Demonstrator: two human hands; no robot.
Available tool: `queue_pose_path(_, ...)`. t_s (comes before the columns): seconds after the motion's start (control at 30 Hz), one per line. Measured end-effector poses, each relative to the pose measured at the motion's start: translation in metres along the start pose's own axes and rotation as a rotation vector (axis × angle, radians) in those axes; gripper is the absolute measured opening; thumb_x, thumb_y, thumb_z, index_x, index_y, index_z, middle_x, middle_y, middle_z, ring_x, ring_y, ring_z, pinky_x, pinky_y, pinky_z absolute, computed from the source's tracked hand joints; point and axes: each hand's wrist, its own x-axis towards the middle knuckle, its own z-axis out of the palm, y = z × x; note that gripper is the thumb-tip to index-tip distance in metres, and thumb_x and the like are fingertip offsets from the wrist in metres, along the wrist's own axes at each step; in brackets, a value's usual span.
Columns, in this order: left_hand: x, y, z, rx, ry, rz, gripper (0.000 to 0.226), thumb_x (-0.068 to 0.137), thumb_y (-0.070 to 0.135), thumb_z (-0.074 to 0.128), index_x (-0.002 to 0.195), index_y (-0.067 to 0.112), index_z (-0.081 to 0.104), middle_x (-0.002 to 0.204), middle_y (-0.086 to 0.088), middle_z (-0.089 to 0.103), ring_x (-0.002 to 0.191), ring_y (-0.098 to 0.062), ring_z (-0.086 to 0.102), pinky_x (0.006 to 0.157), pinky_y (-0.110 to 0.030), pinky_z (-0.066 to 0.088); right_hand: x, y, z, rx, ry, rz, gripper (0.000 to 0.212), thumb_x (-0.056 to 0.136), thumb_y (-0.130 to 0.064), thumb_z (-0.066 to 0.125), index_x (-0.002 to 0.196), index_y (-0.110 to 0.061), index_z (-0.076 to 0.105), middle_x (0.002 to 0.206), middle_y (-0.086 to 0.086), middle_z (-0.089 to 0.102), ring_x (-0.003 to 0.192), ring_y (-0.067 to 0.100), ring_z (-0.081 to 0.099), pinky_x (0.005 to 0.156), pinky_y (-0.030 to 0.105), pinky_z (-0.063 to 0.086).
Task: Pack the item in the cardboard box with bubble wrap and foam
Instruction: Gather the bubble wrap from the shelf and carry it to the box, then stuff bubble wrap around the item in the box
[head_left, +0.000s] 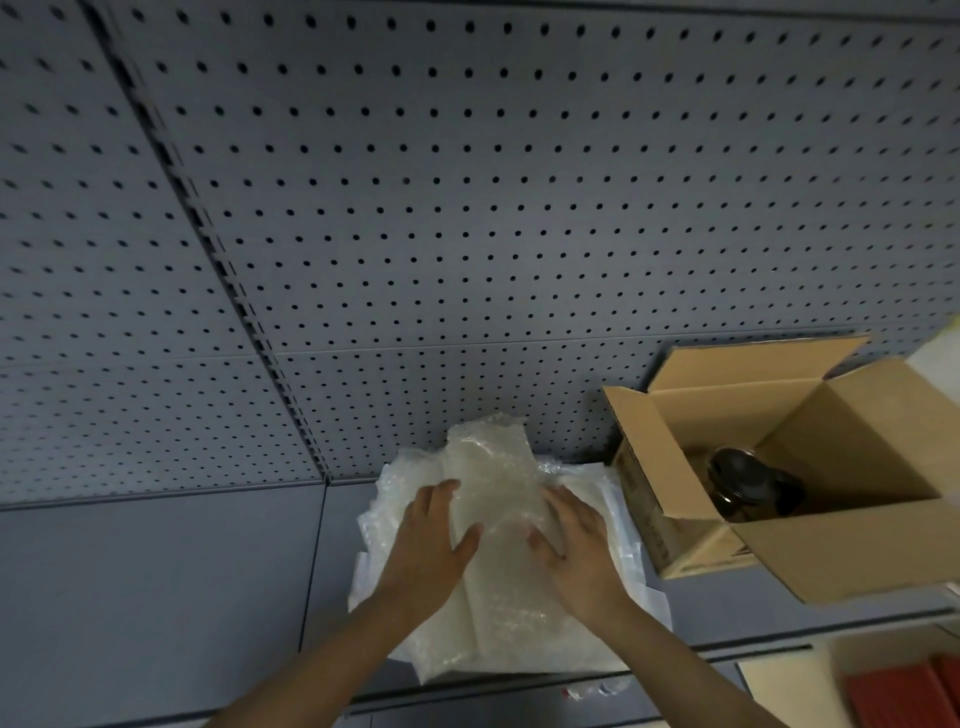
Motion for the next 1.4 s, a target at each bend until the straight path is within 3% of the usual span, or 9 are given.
queue_pose_path(0.23, 0.012, 0.027, 0.017, -0.250, -0.084, -0.502, 0.075, 0.088, 0.036, 0.064, 0.147, 0.016, 0.021, 0.140, -0.013, 0.041, 0.121, -0.026, 0.051, 0.086, -0.029, 0.047, -0.006, 0.008, -0.002, 0.009, -0.163, -0.088, 0.053, 0.087, -0.014, 0.062, 0.137, -0.011, 0.044, 0.141, 0.008, 0.046, 0.130, 0.018, 0.041, 0.115, 0.035, 0.032)
queue_pose_path(0.33, 0.018, 0.036, 0.019, -0.351, -0.067, -0.580, 0.086, 0.085, 0.033, 0.070, 0.148, 0.012, 0.015, 0.139, -0.015, 0.048, 0.118, -0.028, 0.055, 0.083, -0.027, 0.045, -0.004, 0.012, -0.005, -0.010, -0.215, -0.083, 0.053, 0.087, -0.009, 0.060, 0.137, -0.008, 0.044, 0.140, 0.008, 0.047, 0.130, 0.021, 0.045, 0.110, 0.018, 0.026)
queue_pose_path(0.47, 0.015, 0.052, 0.015, -0.551, -0.038, -0.671, 0.065, 0.084, 0.024, 0.073, 0.135, 0.004, 0.039, 0.125, -0.005, 0.056, 0.103, -0.022, 0.058, 0.081, -0.024, 0.045, 0.000, 0.012, -0.013, 0.222, -0.236, 0.077, 0.047, 0.090, -0.011, 0.058, 0.135, -0.017, 0.045, 0.134, 0.000, 0.050, 0.125, 0.017, 0.049, 0.108, 0.029, 0.040)
queue_pose_path(0.6, 0.009, 0.064, 0.005, -0.812, -0.065, -0.626, 0.035, 0.086, 0.016, 0.069, 0.119, 0.007, 0.059, 0.102, -0.005, 0.071, 0.086, -0.016, 0.067, 0.057, -0.020, 0.052, 0.001, -0.001, -0.028, 0.357, -0.189, 0.100, 0.038, 0.089, -0.005, 0.056, 0.119, -0.027, 0.052, 0.124, -0.003, 0.056, 0.112, 0.012, 0.055, 0.095, 0.022, 0.046)
queue_pose_path(0.77, -0.002, 0.063, -0.024, -1.001, 0.008, -0.520, 0.044, 0.084, 0.003, 0.065, 0.126, 0.007, 0.053, 0.113, -0.017, 0.070, 0.101, -0.033, 0.068, 0.088, -0.045, 0.055, 0.004, -0.037, -0.054, 0.505, -0.136, -0.033, 0.025, 0.090, -0.017, 0.063, 0.111, -0.027, 0.055, 0.118, -0.006, 0.060, 0.103, 0.005, 0.057, 0.080, 0.012, 0.048)
queue_pose_path(0.87, -0.008, 0.073, -0.052, -1.040, -0.010, -0.395, 0.055, 0.071, 0.007, 0.070, 0.124, 0.000, 0.056, 0.117, -0.023, 0.067, 0.102, -0.036, 0.068, 0.085, -0.043, 0.058, 0.008, -0.057, -0.075, 0.573, -0.156, -0.066, 0.032, 0.088, -0.028, 0.066, 0.117, -0.027, 0.051, 0.117, -0.010, 0.057, 0.105, 0.003, 0.055, 0.076, 0.009, 0.046)
queue_pose_path(1.0, -0.013, 0.097, -0.082, -1.053, -0.030, -0.209, 0.086, 0.051, 0.015, 0.087, 0.128, 0.001, 0.051, 0.122, -0.022, 0.065, 0.102, -0.035, 0.068, 0.078, -0.040, 0.061, 0.019, -0.069, -0.103, 0.800, -0.354, -0.038, 0.061, 0.081, -0.033, 0.074, 0.135, -0.025, 0.046, 0.134, -0.006, 0.057, 0.120, 0.011, 0.057, 0.091, 0.024, 0.052)
queue_pose_path(1.13, -0.012, 0.125, -0.092, -1.094, -0.114, -0.068, 0.088, 0.050, 0.021, 0.093, 0.128, 0.008, 0.053, 0.122, -0.016, 0.067, 0.107, -0.032, 0.067, 0.084, -0.040, 0.059, 0.022, -0.074, -0.142, 0.885, -0.555, -0.024, 0.051, 0.074, -0.030, 0.072, 0.123, -0.019, 0.061, 0.119, 0.004, 0.070, 0.110, 0.023, 0.066, 0.098, 0.041, 0.052)
queue_pose_path(1.4, 0.020, 0.177, -0.058, -0.913, -0.118, 0.021, 0.061, 0.075, 0.017, 0.070, 0.133, 0.019, 0.050, 0.126, -0.003, 0.066, 0.112, -0.022, 0.065, 0.094, -0.042, 0.054, 0.016, -0.045, -0.226, 0.785, -0.256, -0.055, 0.049, 0.071, -0.026, 0.076, 0.118, -0.021, 0.062, 0.113, 0.001, 0.072, 0.104, 0.021, 0.069, 0.092, 0.040, 0.054)
